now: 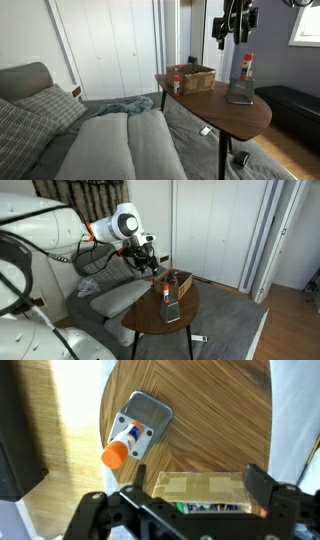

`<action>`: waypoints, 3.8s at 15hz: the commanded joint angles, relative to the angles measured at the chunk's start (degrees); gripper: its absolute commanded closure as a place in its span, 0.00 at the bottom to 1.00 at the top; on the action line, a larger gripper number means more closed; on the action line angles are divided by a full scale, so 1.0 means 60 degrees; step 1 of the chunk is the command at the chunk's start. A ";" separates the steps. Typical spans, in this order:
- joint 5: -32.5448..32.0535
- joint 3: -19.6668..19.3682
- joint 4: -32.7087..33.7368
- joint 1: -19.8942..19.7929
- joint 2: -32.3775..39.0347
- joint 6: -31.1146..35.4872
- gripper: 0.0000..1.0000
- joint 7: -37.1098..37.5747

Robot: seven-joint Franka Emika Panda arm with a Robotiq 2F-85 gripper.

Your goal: Remove the glue stick from the top of the basket and turn the basket upright then put both glue sticks in the basket

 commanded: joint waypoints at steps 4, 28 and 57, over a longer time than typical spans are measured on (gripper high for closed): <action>0.0066 -0.0823 -0.0912 -0.0803 -0.1006 0.1193 0.00 0.0109; 0.0827 -0.1654 -0.1606 -0.0906 0.0107 0.1954 0.94 -0.1005; 0.1544 -0.0215 -0.1145 0.1060 0.3224 0.4997 0.43 -0.3049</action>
